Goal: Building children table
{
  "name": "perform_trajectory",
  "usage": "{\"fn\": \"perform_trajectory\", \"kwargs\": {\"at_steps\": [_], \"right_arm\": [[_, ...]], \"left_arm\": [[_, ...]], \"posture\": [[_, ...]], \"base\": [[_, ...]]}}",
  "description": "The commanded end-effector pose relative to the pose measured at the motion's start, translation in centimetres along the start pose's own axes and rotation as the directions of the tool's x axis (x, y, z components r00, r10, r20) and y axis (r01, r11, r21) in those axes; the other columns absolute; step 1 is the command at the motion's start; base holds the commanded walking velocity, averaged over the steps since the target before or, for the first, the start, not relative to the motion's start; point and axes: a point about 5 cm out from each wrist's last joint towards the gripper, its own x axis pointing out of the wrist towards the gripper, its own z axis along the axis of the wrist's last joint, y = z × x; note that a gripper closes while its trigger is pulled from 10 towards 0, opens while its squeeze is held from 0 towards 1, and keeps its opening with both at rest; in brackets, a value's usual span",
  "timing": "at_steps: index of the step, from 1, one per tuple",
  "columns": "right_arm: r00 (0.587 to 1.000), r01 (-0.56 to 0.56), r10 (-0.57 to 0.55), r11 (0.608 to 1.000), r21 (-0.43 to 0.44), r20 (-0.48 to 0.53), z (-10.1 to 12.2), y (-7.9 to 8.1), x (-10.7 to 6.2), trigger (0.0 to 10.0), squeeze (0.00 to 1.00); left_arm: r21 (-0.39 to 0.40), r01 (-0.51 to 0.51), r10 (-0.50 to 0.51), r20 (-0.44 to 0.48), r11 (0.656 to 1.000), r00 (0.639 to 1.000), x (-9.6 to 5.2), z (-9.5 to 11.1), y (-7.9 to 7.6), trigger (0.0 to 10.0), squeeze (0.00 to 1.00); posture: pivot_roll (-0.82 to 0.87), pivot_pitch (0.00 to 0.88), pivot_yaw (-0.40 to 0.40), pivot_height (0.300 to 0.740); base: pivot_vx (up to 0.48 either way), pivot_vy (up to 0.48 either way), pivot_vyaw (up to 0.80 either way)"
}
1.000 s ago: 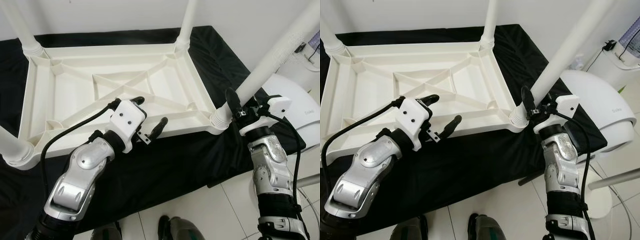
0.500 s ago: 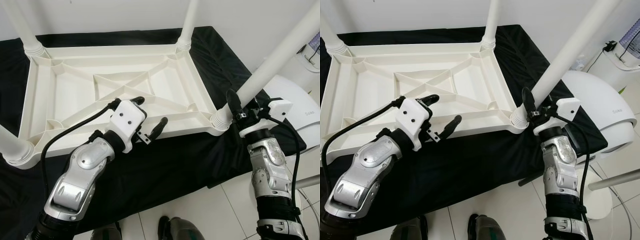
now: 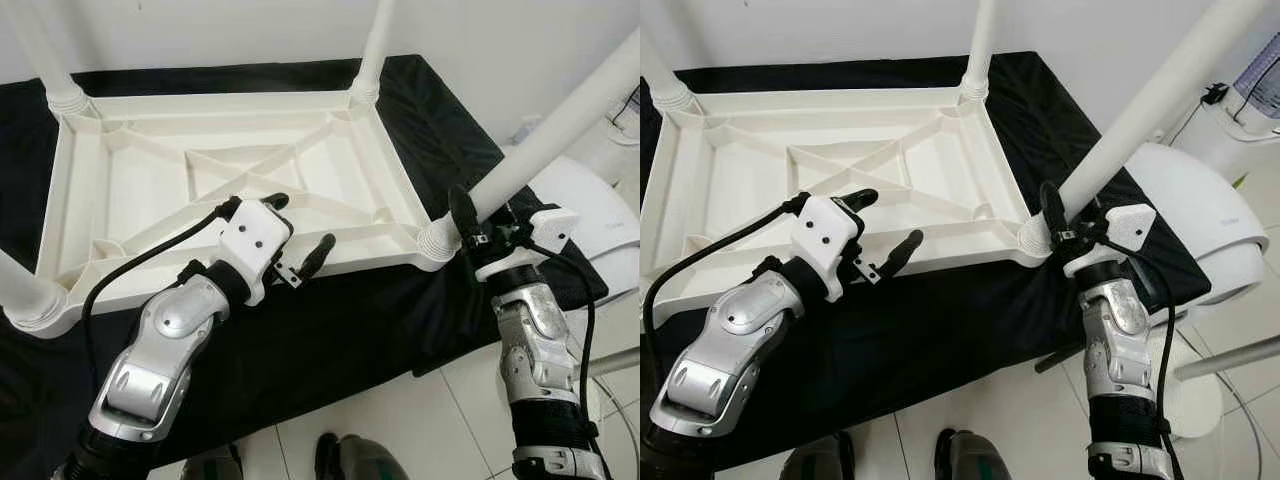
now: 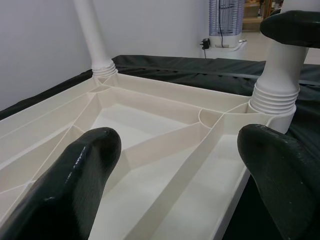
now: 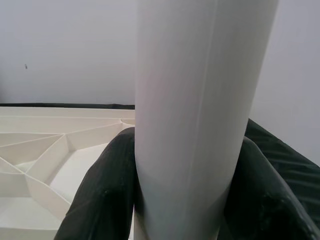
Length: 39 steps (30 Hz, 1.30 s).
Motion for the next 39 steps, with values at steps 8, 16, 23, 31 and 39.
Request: {"fn": "perform_trajectory", "kwargs": {"at_steps": [8,16,23,31,39], "right_arm": [[0.941,0.049,-0.026,0.997,0.061,-0.338,-5.2,-0.5,-1.0,10.0,0.00],[0.940,0.024,-0.011,0.999,0.034,-0.342,-5.0,-0.7,0.1,10.0,0.00],[0.931,0.019,-0.005,0.999,0.036,-0.366,-5.5,-0.6,0.3,10.0,0.00],[0.919,0.052,-0.035,0.998,0.034,-0.392,-6.1,-0.9,-0.1,10.0,0.00],[0.921,0.093,-0.082,0.996,0.011,-0.382,-6.0,-1.3,0.0,10.0,0.00]], "left_arm": [[0.001,0.007,-0.007,0.004,1.000,1.000,0.0,0.3,-0.3,10.0,0.00],[0.002,0.006,-0.006,0.006,1.000,1.000,0.0,0.3,-0.2,10.0,0.00],[0.003,0.002,-0.002,0.008,1.000,1.000,0.0,0.4,-0.3,10.0,0.00],[0.003,0.003,-0.003,0.009,1.000,1.000,-0.1,0.4,-0.3,10.0,0.00],[0.000,0.008,-0.008,0.010,1.000,1.000,0.0,0.5,-0.4,10.0,0.00]], "posture": [[0.02,0.159,-0.061,0.740],[0.02,0.154,-0.064,0.740],[0.03,0.149,-0.070,0.740],[0.03,0.147,-0.067,0.740],[0.02,0.151,-0.066,0.740]], "base": [[0.000,0.000,0.00],[0.000,0.000,0.00],[0.000,0.000,0.00],[0.000,0.000,0.00],[0.000,0.000,0.00]]}}
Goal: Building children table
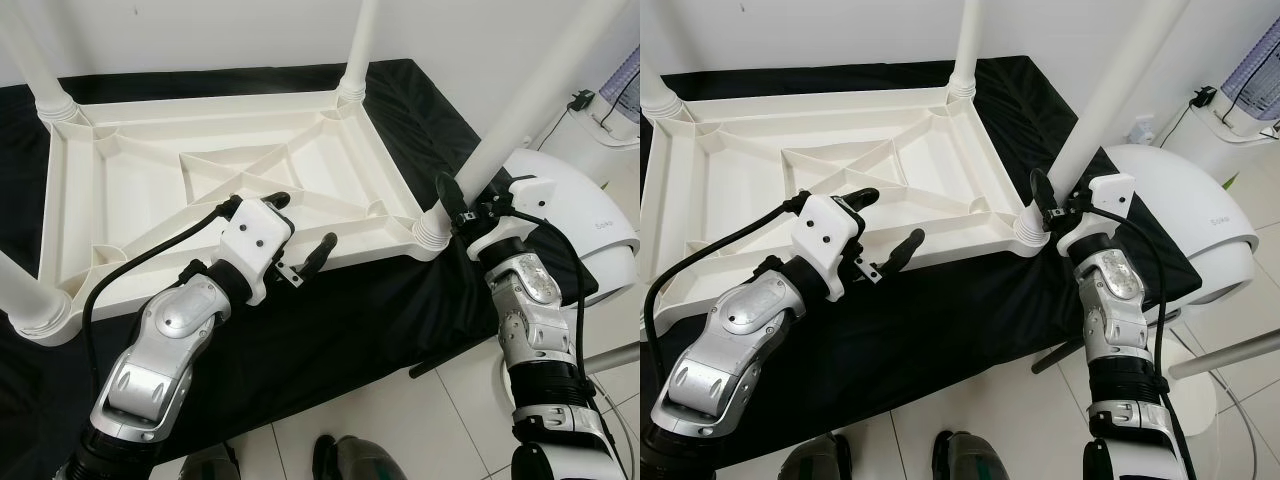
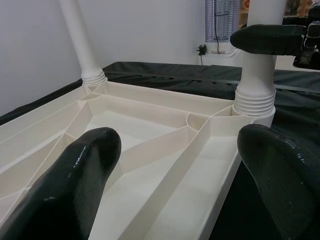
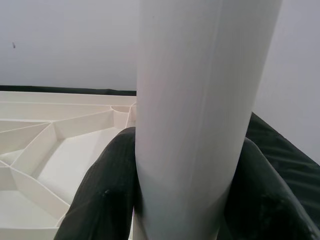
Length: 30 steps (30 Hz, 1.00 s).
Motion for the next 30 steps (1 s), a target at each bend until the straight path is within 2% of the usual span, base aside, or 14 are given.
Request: {"fn": "perform_trajectory", "kwargs": {"at_steps": [1,9,18,20,26,28,30], "right_arm": [[0.956,0.080,-0.066,0.996,0.039,-0.286,-5.8,-0.4,-2.6,10.0,0.00],[0.955,0.146,-0.133,0.989,0.029,-0.264,-5.6,-0.1,-2.7,10.0,0.00],[0.946,0.263,-0.254,0.964,0.023,-0.201,-5.0,1.7,-2.1,10.0,0.00],[0.936,0.308,-0.295,0.950,0.044,-0.193,-4.8,2.2,-1.9,10.0,0.00],[0.910,0.385,-0.374,0.922,0.031,-0.177,-4.6,2.8,-1.8,10.0,0.00],[0.883,0.444,-0.436,0.896,0.012,-0.174,-4.5,2.9,-1.8,10.0,0.00],[0.880,0.450,-0.442,0.893,0.005,-0.175,-4.4,3.1,-1.8,10.0,0.00]], "left_arm": [[0.007,0.009,-0.009,0.005,1.000,1.000,0.0,0.3,-0.3,10.0,0.00],[0.005,0.006,-0.006,0.004,1.000,1.000,0.0,0.3,-0.3,10.0,0.00],[0.000,0.004,-0.004,0.008,1.000,1.000,0.0,0.3,-0.3,10.0,0.00],[0.000,0.004,-0.004,0.009,1.000,1.000,0.1,0.4,-0.3,10.0,0.00],[0.001,0.004,-0.004,0.010,1.000,1.000,0.1,0.4,-0.2,10.0,0.00],[-0.001,0.002,-0.002,0.009,1.000,1.000,0.1,0.4,-0.2,10.0,0.00],[-0.001,0.002,-0.002,0.009,1.000,1.000,0.1,0.4,-0.2,10.0,0.00]], "posture": [[0.02,0.151,-0.066,0.740],[0.02,0.156,-0.068,0.740],[0.02,0.158,-0.067,0.740],[0.02,0.158,-0.067,0.740],[0.02,0.160,-0.067,0.740],[0.02,0.160,-0.068,0.740],[0.02,0.161,-0.070,0.740]], "base": [[0.000,0.000,0.00],[0.000,0.000,0.00],[0.000,0.000,0.00],[0.000,0.000,0.00],[0.000,0.000,0.00],[0.000,0.000,0.00],[0.000,0.000,0.00]]}}
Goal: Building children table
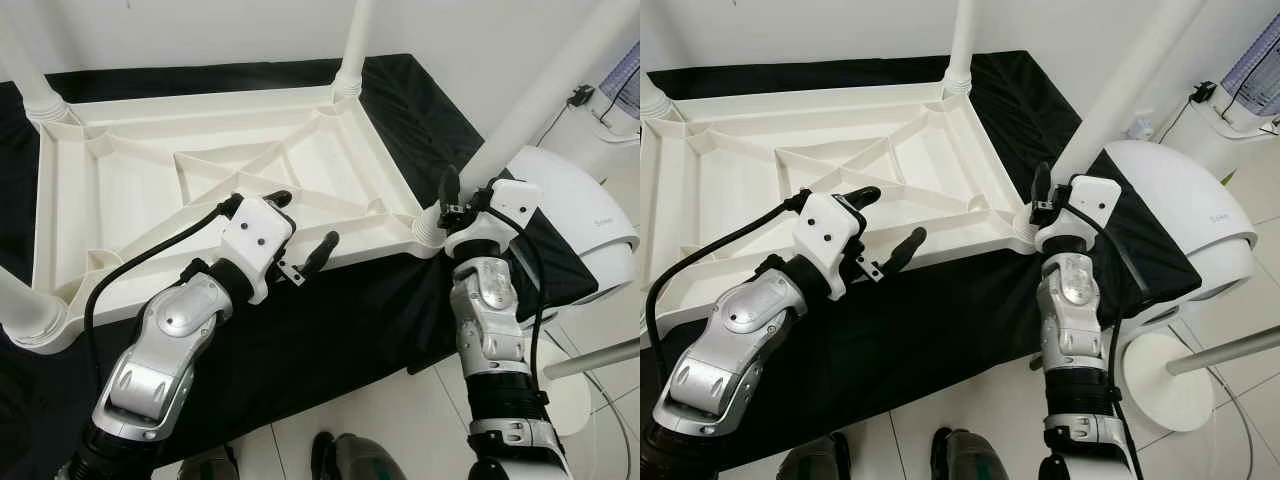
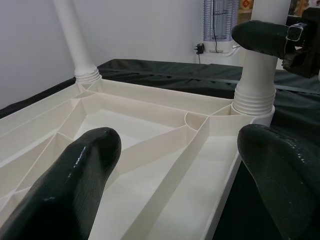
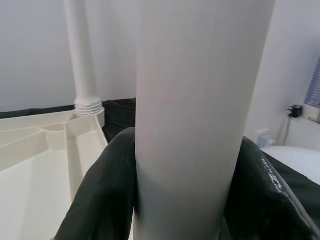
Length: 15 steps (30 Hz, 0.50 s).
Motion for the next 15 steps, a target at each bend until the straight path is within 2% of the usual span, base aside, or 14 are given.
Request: {"fn": "perform_trajectory", "kwargs": {"at_steps": [1,15], "right_arm": [[0.967,0.059,-0.067,0.997,-0.041,-0.246,-4.53,-1.02,-2.03,10.0,0.00],[0.943,0.211,-0.239,0.967,-0.141,-0.232,-4.33,-0.21,-2.85,10.0,0.00]], "left_arm": [[0.004,0.001,-0.001,0.005,1.000,1.000,-0.09,0.30,-0.21,10.0,0.00],[0.001,-0.007,0.007,0.006,1.000,1.000,-0.15,0.41,-0.14,10.0,0.00]], "posture": [[0.02,0.161,-0.070,0.740],[0.03,0.160,-0.072,0.740]], "base": [[0.000,0.000,0.00],[0.000,0.000,0.00]]}}
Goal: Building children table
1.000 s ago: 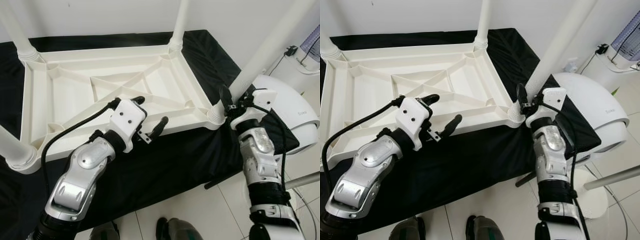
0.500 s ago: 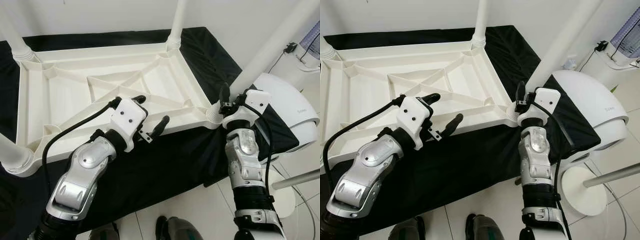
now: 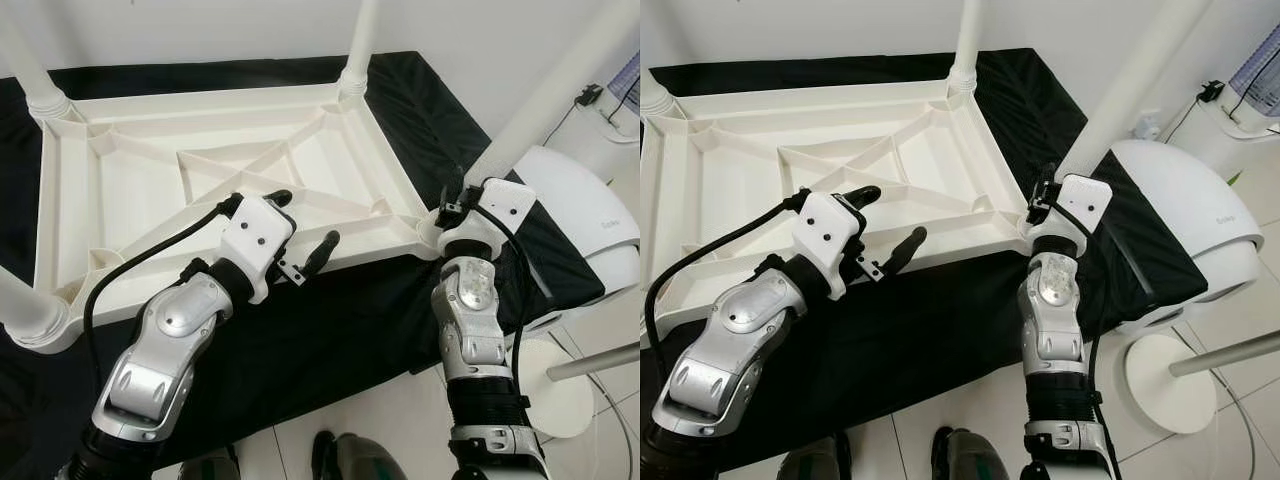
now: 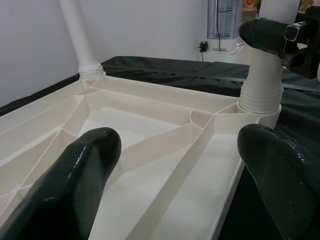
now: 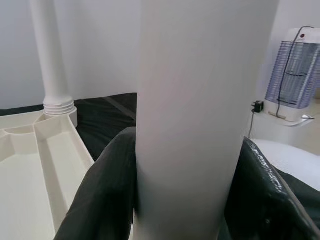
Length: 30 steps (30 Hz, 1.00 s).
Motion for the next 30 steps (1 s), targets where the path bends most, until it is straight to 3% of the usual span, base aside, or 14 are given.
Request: {"fn": "perform_trajectory", "kwargs": {"at_steps": [1,10,28,29,30], "right_arm": [[0.966,0.066,-0.088,0.993,-0.098,-0.241,-4.7,-1.6,-2.0,10.0,0.00],[0.959,0.149,-0.176,0.979,-0.137,-0.221,-4.3,-2.2,-2.0,10.0,0.00],[0.956,0.169,-0.199,0.975,-0.147,-0.218,-4.3,-2.5,-2.2,10.0,0.00],[0.956,0.170,-0.199,0.975,-0.145,-0.216,-4.3,-2.6,-2.3,10.0,0.31],[0.956,0.169,-0.197,0.975,-0.143,-0.215,-4.3,-2.6,-2.3,10.0,0.31]], "left_arm": [[0.003,-0.007,0.007,0.007,1.000,1.000,-0.1,0.3,-0.1,10.0,0.00],[0.004,-0.014,0.014,0.004,1.000,1.000,-0.3,0.3,-0.1,10.0,0.00],[0.003,-0.011,0.011,0.006,1.000,1.000,-0.2,0.3,-0.1,10.0,0.00],[0.001,-0.010,0.010,0.007,1.000,1.000,-0.2,0.4,-0.2,10.0,0.00],[0.000,-0.009,0.009,0.007,1.000,1.000,-0.2,0.4,-0.2,10.0,0.00]], "posture": [[0.03,0.160,-0.072,0.740],[0.04,0.159,-0.075,0.740],[0.04,0.151,-0.073,0.740],[0.04,0.149,-0.075,0.740],[0.04,0.149,-0.075,0.740]], "base": [[0.000,0.000,0.00],[0.000,0.000,0.00],[0.000,0.000,0.00],[0.000,0.000,0.00],[0.000,0.000,0.00]]}}
